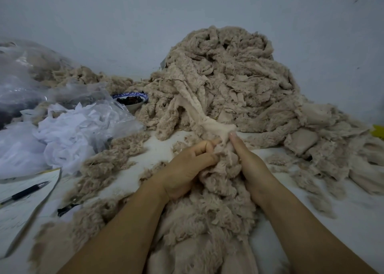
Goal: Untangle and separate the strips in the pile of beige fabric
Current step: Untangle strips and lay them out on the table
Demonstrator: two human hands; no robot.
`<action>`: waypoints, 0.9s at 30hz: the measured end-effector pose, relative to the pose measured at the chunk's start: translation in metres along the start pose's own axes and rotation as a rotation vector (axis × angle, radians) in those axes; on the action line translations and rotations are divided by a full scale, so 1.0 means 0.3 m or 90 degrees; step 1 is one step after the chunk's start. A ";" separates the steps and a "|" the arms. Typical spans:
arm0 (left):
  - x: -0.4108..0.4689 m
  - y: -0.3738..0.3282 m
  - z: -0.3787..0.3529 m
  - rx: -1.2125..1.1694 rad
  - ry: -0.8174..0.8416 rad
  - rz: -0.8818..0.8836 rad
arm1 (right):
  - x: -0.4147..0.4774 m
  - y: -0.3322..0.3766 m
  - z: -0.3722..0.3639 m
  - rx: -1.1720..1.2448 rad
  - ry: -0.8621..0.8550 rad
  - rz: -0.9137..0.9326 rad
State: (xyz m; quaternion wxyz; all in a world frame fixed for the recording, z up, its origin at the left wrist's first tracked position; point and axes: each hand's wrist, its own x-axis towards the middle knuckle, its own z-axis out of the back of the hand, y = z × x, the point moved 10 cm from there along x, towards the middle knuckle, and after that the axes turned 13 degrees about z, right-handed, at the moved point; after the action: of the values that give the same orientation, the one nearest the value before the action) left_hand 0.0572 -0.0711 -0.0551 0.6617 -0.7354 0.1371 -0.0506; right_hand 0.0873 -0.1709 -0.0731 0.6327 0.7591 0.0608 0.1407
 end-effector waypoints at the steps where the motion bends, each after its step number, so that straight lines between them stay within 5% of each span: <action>1: -0.006 0.002 -0.017 -0.007 0.023 0.009 | -0.007 -0.001 -0.008 0.023 0.017 -0.018; 9: -0.037 0.014 -0.093 -0.037 0.174 0.048 | -0.004 -0.004 0.014 0.113 0.013 -0.059; 18: 0.004 -0.003 0.017 -0.425 0.036 0.065 | -0.026 0.029 -0.034 0.004 0.076 0.019; 27: 0.020 0.069 0.051 -0.369 -0.009 0.166 | -0.016 0.062 0.054 -0.193 -0.130 0.074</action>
State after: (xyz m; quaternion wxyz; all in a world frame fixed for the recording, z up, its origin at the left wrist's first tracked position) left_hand 0.0640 -0.0598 -0.0781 0.4266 -0.8698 0.2344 0.0811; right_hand 0.0857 -0.1912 -0.0582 0.7338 0.6674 -0.0696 0.1064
